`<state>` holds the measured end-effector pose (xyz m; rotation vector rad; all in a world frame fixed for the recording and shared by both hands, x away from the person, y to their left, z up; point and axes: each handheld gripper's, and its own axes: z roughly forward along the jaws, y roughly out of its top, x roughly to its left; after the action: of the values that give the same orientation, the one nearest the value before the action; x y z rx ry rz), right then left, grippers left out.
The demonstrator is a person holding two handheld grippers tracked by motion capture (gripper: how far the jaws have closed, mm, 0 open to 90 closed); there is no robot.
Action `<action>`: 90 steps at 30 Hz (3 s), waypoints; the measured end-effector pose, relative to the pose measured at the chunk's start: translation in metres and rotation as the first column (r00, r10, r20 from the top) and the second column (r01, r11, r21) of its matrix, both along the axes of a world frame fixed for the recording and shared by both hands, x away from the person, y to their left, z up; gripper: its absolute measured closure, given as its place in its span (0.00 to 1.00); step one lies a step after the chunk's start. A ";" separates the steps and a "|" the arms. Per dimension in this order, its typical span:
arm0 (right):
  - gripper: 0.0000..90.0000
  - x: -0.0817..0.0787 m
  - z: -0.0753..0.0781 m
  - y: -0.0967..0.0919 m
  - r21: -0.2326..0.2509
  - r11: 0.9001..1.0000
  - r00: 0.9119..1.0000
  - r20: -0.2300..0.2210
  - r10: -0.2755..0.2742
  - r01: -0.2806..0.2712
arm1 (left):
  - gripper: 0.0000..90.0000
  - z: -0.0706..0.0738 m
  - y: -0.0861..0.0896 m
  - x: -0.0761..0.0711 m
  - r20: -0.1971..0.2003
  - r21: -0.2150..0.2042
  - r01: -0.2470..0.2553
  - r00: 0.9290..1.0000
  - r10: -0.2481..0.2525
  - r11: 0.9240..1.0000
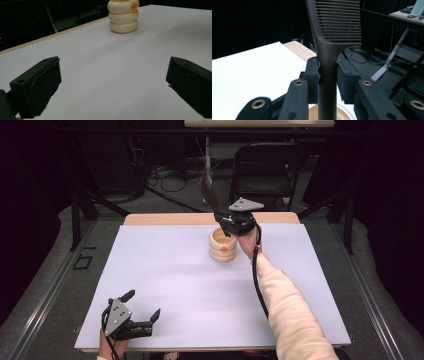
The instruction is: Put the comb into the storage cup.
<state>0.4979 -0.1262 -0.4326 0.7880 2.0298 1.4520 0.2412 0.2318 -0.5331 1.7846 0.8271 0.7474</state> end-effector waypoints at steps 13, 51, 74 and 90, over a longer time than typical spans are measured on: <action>0.81 0.005 -0.009 0.005 0.005 1.000 1.000 -0.004 -0.002 0.002 | 0.00 0.000 0.000 0.000 0.000 0.000 0.001 1.000 -0.001 1.000; 0.80 0.012 -0.032 0.007 -0.012 1.000 0.998 -0.055 -0.005 0.005 | 0.00 0.000 0.000 0.000 0.002 -0.001 0.002 1.000 -0.002 1.000; 0.80 0.013 -0.043 0.006 -0.044 0.999 0.997 -0.083 0.001 -0.005 | 0.00 0.000 0.000 0.000 0.001 0.001 0.002 1.000 -0.002 1.000; 0.80 0.014 -0.052 0.003 -0.059 0.998 0.994 -0.108 0.005 -0.012 | 0.00 0.001 0.000 -0.001 0.000 0.003 0.003 1.000 -0.003 1.000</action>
<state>0.5119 -0.1236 -0.4842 0.8505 2.1488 1.3731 0.2406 0.2318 -0.5325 1.7880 0.8236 0.7474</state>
